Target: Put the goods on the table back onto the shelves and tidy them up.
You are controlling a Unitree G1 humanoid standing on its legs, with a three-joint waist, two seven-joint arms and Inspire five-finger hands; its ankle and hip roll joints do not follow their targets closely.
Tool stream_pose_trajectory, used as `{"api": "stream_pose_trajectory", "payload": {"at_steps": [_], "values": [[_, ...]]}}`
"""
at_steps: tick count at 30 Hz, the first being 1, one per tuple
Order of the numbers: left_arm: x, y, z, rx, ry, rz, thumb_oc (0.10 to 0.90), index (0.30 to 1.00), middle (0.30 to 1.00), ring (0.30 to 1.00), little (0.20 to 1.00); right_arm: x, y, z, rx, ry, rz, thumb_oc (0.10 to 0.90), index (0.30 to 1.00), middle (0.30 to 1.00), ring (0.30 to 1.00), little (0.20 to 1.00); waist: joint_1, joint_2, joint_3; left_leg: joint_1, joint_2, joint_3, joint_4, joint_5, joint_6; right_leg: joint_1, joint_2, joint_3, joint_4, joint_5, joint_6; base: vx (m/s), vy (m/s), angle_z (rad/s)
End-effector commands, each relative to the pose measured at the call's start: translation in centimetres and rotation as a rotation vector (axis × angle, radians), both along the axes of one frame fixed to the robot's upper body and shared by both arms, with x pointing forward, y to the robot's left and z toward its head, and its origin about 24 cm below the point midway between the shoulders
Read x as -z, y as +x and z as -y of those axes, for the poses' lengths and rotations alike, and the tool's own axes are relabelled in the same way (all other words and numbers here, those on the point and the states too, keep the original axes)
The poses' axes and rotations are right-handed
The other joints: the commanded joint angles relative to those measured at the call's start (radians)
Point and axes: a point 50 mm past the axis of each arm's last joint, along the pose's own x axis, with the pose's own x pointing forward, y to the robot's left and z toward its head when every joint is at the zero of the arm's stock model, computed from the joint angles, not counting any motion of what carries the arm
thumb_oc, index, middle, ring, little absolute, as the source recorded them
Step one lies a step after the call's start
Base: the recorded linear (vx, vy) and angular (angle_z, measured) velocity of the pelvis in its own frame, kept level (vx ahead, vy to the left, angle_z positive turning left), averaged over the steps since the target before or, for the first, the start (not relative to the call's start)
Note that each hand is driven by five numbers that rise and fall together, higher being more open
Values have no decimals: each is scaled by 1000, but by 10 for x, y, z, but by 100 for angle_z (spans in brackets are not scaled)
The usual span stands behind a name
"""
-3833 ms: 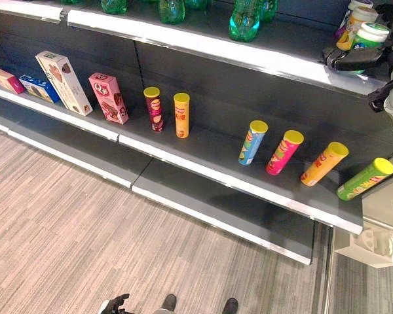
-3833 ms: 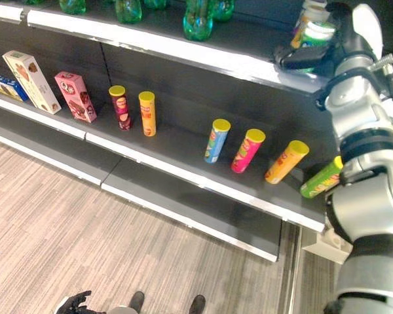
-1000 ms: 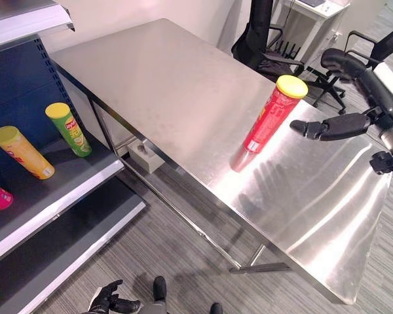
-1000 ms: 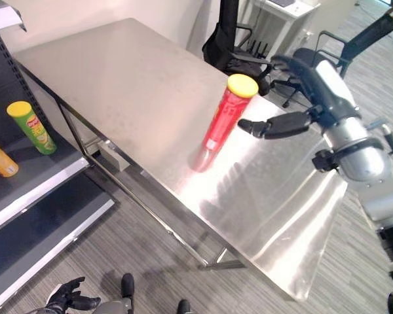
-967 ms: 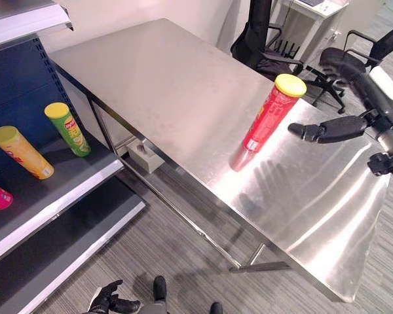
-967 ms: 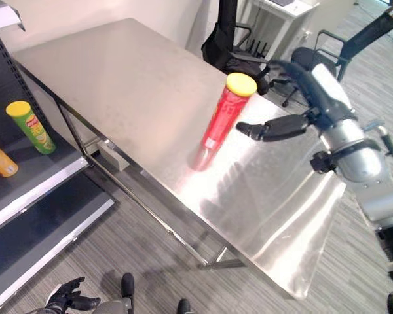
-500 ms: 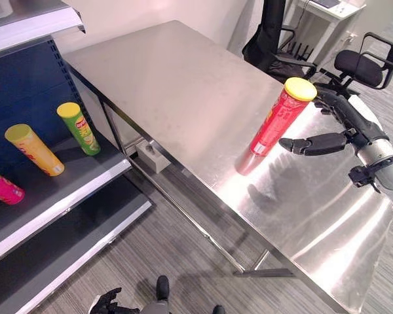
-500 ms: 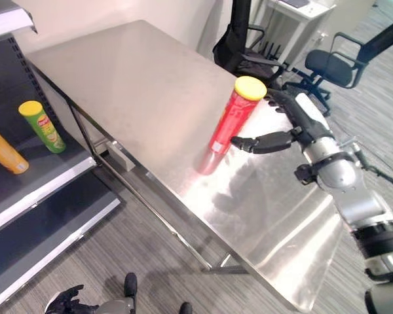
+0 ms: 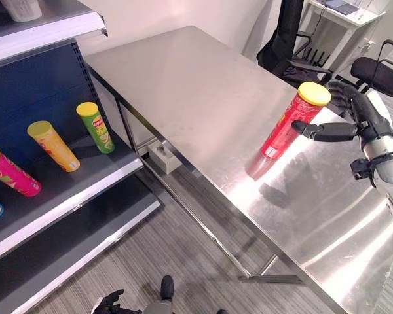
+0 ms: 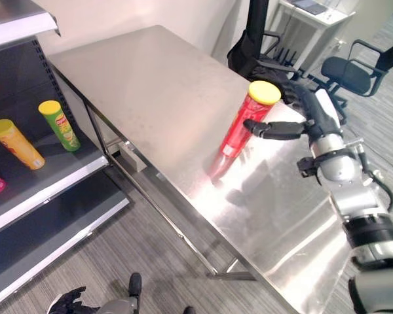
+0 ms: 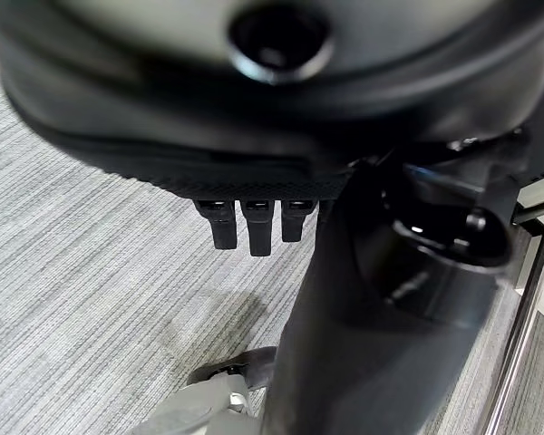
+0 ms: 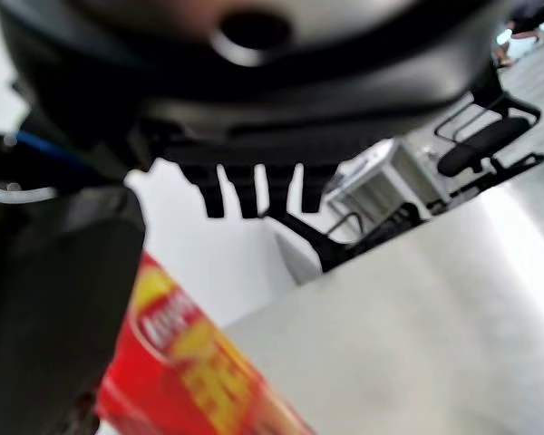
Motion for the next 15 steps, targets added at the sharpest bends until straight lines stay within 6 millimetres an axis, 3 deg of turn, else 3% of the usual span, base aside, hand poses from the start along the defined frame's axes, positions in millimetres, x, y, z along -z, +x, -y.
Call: {"api": "stream_pose_trajectory", "payload": {"at_steps": [1,7,15], "values": [[-5,1,-11,42,55,-3,800,900,900,900,900,-72,2,-5,-8,47,261,800,900,900,900,900,42,-6,-69,71,59,11,12,-134,-63,-54,-16,7,41,12,40,19,-4,7],[-5,3,-11,41,56,0,800,900,900,900,900,-68,13,-2,33,25,183,800,900,900,900,900,54,-22,-65,70,60,1,10,-133,-65,-52,-13,-3,45,11,37,11,-3,4],[-5,5,-10,43,57,5,800,900,900,900,900,-63,13,-3,15,19,156,800,900,900,900,900,53,-19,-61,73,61,1,9,-132,-67,-52,-14,-5,47,10,36,0,0,0]]}}
